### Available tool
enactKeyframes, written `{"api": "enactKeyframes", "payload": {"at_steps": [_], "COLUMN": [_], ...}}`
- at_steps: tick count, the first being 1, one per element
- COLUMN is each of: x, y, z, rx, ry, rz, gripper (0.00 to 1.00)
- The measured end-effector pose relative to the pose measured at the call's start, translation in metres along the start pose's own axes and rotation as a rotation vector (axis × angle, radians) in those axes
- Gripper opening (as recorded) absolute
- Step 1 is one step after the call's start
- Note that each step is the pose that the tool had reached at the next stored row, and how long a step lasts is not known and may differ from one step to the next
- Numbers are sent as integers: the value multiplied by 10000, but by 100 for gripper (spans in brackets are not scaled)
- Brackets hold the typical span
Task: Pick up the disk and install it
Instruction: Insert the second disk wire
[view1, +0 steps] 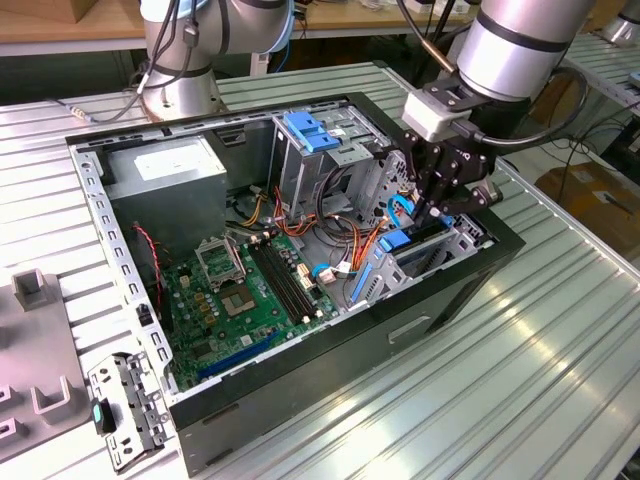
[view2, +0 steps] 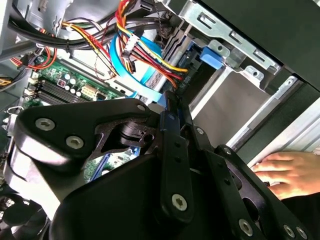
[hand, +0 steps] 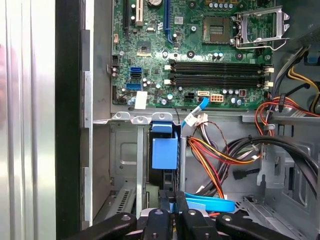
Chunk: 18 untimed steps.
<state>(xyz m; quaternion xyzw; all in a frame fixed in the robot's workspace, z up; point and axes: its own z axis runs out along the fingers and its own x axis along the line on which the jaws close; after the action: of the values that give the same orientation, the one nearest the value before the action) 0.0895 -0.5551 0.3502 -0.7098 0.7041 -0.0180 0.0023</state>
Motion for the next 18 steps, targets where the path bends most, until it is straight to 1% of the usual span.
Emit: {"api": "enactKeyframes", "payload": {"at_steps": [5,9,11,17,18], "x": [10,-4,-7,-9,-8], "y": [-7,-8,-7,-6,-6], "z": [5,10,14,44,46], "rx": [-4,-4,-4,-5,-4], "ry": [-32,-37,-49,-49,-63], "rz": [177,182,183,183,184], "gripper": [16,16,16,16,16]}}
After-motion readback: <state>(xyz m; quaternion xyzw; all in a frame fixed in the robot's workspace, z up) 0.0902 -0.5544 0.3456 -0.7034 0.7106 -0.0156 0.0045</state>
